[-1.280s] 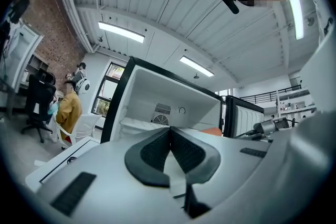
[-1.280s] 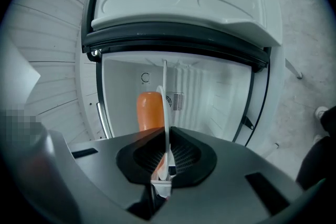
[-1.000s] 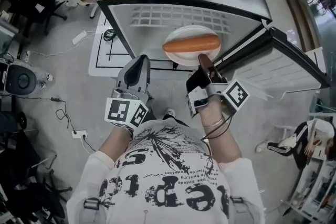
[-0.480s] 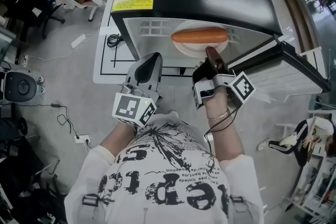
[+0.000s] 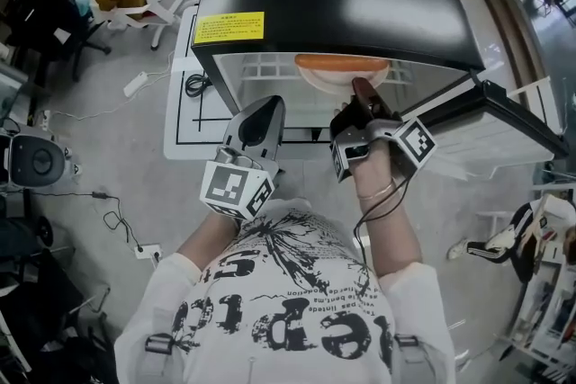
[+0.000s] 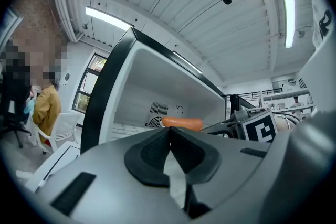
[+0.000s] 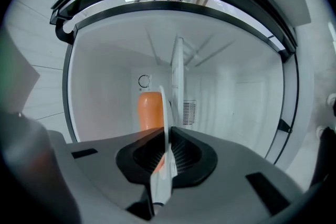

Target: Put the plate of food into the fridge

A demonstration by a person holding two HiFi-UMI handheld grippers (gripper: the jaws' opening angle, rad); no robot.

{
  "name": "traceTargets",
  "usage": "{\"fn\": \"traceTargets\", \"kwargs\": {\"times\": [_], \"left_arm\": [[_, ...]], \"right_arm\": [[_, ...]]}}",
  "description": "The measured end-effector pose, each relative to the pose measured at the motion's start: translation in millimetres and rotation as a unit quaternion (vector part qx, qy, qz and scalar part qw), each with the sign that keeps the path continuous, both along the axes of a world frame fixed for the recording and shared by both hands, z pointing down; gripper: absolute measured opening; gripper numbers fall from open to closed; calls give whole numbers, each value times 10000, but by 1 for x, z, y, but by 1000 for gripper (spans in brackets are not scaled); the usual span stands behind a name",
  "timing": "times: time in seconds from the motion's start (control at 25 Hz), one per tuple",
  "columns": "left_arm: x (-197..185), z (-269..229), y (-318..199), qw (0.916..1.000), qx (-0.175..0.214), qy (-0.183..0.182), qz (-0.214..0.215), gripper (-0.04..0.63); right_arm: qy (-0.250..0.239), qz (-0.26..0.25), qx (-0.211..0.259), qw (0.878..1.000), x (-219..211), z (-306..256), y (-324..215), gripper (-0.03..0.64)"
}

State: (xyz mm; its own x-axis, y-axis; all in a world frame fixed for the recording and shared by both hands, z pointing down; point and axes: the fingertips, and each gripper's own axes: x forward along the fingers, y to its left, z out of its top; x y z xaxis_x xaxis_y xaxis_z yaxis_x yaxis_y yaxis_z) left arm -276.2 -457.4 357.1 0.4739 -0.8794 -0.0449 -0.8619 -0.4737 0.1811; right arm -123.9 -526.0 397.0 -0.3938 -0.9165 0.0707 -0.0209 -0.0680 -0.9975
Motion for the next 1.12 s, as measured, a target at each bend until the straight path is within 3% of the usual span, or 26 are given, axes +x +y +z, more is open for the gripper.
{"fn": "traceTargets", "kwargs": {"times": [0.48, 0.88, 1.0, 1.12], "left_arm": [[3, 8, -18, 9993, -208, 265, 171, 8], [6, 8, -23, 9988, -209, 372, 256, 8], [8, 8, -23, 9988, -218, 338, 263, 8], [7, 10, -24, 9991, -269, 268, 183, 8]], "right_arm": [[-256, 196, -233, 9992, -3, 2, -6, 35], [149, 148, -164, 9996, -2, 1, -7, 36], [72, 106, 218, 9997, -3, -8, -7, 118], [70, 27, 508, 9987, -4, -14, -6, 156]]}}
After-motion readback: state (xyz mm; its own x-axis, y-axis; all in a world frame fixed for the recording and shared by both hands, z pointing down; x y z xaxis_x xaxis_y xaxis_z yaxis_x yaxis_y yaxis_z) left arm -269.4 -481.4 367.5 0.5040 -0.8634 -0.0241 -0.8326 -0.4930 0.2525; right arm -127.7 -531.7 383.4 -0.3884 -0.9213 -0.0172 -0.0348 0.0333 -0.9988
